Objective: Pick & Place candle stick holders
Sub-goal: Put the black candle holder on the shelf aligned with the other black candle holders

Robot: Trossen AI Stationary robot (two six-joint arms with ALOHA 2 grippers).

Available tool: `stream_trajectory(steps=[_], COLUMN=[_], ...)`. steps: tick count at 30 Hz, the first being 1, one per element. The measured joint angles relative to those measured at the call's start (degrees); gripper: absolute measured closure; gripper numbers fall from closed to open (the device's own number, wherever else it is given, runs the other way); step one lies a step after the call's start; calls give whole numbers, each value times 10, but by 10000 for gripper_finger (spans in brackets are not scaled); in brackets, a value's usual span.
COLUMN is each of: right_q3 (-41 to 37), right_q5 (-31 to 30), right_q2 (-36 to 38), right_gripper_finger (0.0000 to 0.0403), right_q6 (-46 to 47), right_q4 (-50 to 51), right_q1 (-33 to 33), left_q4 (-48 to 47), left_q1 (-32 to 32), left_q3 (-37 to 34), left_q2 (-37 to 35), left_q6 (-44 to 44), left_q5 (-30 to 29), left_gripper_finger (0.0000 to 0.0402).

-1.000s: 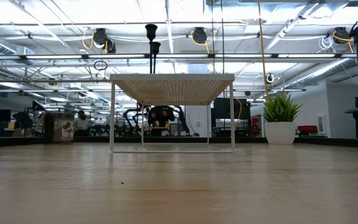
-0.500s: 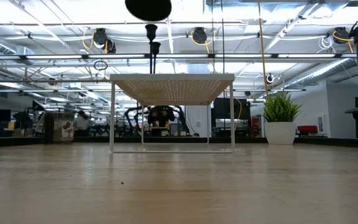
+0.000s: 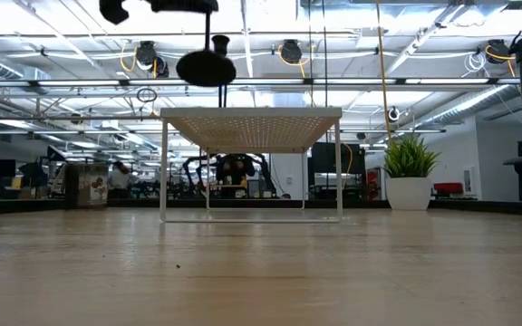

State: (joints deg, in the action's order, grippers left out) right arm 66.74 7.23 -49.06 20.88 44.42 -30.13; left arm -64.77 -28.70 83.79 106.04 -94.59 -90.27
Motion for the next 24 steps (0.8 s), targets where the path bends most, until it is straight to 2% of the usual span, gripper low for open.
stream_trajectory(steps=[9,24], right_q3=[0,0], right_q5=[-44,-46], right_q2=[4,7], right_gripper_finger=[259,259], right_q6=[-19,-56], right_q4=[10,13], right_q1=[0,21], left_q4=[-3,2], left_q1=[33,60], left_q3=[-15,-15], left_q2=[0,0], left_q6=[1,11], left_q5=[2,2], left_gripper_finger=[389,389])
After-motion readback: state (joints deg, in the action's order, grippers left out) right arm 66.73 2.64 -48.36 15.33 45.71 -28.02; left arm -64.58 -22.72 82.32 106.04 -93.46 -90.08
